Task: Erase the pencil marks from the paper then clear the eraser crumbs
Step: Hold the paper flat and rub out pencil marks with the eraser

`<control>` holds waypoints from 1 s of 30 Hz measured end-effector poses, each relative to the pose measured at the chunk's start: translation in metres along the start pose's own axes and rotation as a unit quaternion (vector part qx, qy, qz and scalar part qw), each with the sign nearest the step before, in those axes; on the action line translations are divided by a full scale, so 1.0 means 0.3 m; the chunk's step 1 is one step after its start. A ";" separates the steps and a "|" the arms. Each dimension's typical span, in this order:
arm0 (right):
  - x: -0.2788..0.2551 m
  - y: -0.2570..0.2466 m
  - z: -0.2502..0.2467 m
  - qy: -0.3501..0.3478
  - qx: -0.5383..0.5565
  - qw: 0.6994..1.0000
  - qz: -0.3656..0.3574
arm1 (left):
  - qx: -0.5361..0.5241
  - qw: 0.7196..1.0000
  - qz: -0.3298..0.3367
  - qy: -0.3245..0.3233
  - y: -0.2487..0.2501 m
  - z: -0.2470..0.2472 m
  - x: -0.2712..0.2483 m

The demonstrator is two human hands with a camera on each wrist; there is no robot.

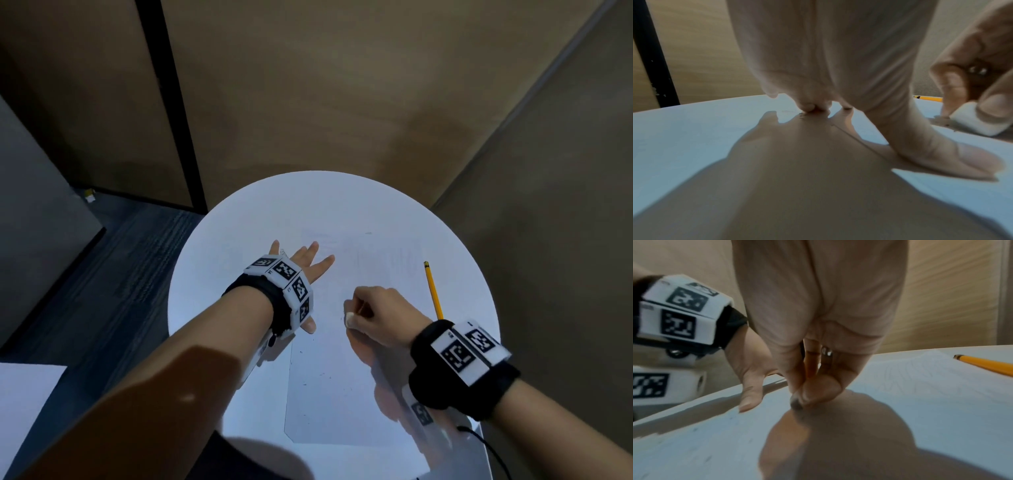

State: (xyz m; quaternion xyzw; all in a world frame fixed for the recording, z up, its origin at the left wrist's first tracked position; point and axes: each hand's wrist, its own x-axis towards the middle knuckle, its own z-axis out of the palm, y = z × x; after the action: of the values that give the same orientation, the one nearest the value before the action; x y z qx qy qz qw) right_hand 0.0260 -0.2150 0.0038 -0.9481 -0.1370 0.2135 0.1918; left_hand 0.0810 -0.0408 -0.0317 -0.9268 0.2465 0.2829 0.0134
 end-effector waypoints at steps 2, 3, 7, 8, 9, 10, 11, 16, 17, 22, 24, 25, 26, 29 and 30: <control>0.021 -0.001 -0.021 -0.003 -0.004 1.000 0.004 | 0.002 1.000 0.000 -0.002 -0.003 -0.002 0.002; 0.040 0.000 -0.025 0.022 0.009 1.000 0.013 | 0.002 1.000 0.003 -0.001 -0.006 -0.004 0.003; 0.049 0.004 0.008 0.087 0.037 0.995 0.033 | 0.000 1.000 0.006 0.005 -0.004 -0.002 -0.003; 0.031 0.007 0.015 0.069 0.033 0.997 0.023 | -0.001 1.000 0.006 0.005 -0.004 -0.001 -0.002; 0.011 0.007 0.016 0.037 0.022 0.999 0.014 | -0.002 1.000 0.006 0.006 -0.005 0.000 -0.002; -0.006 0.003 0.009 0.000 0.008 1.000 0.010 | -0.002 1.000 0.007 0.005 -0.006 0.002 -0.001; -0.015 0.003 -0.006 -0.035 -0.004 0.999 0.014 | -0.002 1.000 0.009 0.005 -0.008 0.002 -0.001; 0.013 0.048 -0.081 0.076 0.342 0.930 0.113 | -0.003 1.000 0.020 0.014 -0.016 0.008 0.006; 0.017 0.051 -0.096 0.117 0.424 0.888 0.133 | -0.007 1.000 0.022 0.016 -0.018 0.010 0.006; 0.039 0.061 -0.062 0.089 0.411 0.895 0.147 | -0.006 1.000 0.019 0.008 -0.020 0.013 0.010; 0.054 0.059 -0.025 0.077 0.275 0.953 0.105 | -0.001 1.000 0.014 0.006 -0.020 0.013 0.014; 0.058 0.052 -0.012 0.084 0.201 0.972 0.086 | 0.000 1.000 0.012 0.006 -0.020 0.013 0.015; 0.059 0.046 -0.002 0.095 0.138 0.983 0.072 | 0.001 1.000 0.012 0.006 -0.020 0.013 0.015; 0.030 0.032 0.008 0.085 0.047 0.995 0.028 | 0.004 1.000 0.013 0.009 -0.015 0.010 0.010; 0.017 0.029 0.003 0.057 0.031 0.998 0.018 | 0.007 1.000 0.013 0.010 -0.012 0.007 0.006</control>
State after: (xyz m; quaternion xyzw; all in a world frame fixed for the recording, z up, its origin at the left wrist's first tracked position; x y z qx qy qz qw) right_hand 0.0316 -0.2206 -0.0023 -0.9545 -0.1017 0.1672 0.2249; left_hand 0.0827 -0.0382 -0.0349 -0.9264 0.2603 0.2718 0.0135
